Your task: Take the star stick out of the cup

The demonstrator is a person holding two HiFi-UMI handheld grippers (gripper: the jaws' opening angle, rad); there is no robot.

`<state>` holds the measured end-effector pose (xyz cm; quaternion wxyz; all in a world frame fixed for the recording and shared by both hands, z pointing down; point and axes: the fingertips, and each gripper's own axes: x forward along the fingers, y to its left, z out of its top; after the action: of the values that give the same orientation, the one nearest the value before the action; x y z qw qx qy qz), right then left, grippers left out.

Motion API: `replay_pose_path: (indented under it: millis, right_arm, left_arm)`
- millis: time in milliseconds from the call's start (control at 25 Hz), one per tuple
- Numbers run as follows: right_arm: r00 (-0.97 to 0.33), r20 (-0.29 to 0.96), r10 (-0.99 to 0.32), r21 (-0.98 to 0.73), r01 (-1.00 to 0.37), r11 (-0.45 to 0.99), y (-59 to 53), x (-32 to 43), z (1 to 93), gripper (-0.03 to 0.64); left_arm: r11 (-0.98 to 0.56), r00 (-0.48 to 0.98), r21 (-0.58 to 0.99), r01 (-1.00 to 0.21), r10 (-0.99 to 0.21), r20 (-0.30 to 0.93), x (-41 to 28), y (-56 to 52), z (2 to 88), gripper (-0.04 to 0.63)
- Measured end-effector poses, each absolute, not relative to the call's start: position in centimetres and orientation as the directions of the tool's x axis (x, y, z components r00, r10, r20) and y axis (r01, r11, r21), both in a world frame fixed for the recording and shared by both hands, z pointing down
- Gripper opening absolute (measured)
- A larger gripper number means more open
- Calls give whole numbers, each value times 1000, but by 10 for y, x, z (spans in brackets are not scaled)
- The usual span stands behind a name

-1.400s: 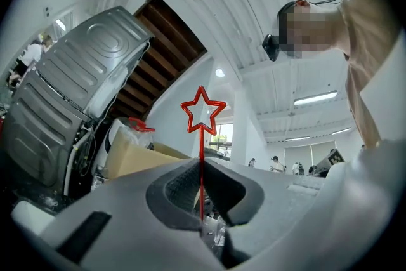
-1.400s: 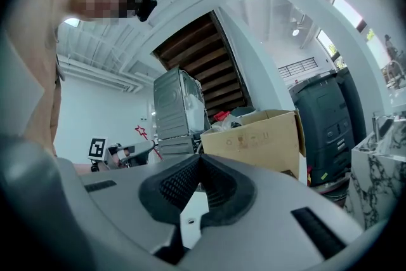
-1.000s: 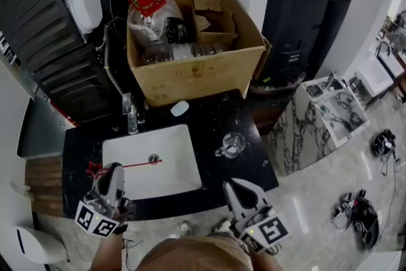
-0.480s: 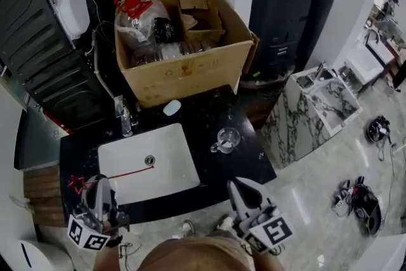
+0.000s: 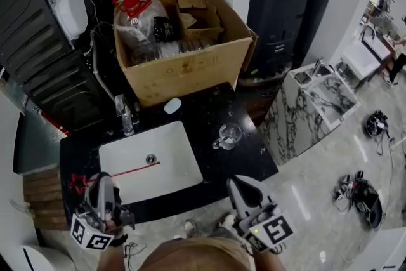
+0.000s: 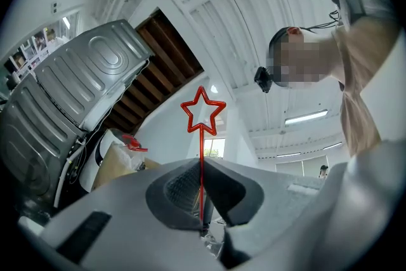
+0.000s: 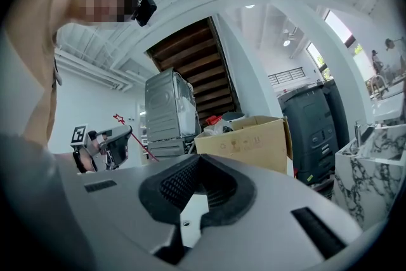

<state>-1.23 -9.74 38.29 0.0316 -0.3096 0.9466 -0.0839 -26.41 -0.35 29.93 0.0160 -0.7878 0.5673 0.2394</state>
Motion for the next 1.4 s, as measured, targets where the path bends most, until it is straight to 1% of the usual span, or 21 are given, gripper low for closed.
replay_pose_path:
  millis: [320, 640, 800, 1400]
  right_arm:
    - [-792, 0, -611, -160, -603, 782, -88, 0, 381, -2]
    - [-788, -31, -614, -146, -604, 783, -83, 5, 370, -2]
    - [-782, -10, -623, -140, -615, 776, -83, 9, 374, -2]
    - [-783, -43, -621, -152, -609, 779, -81, 9, 371, -2]
  left_arm:
    - [-393, 280, 246, -886, -876, -392, -252, -9, 307, 8]
    - [-421, 307, 253, -871, -869, -389, -244, -18, 311, 8]
    - [-429, 312, 257, -866, -865, -392, -241, -21, 312, 8]
    - [-430, 316, 259, -865, -867, -385, -236, -23, 315, 8]
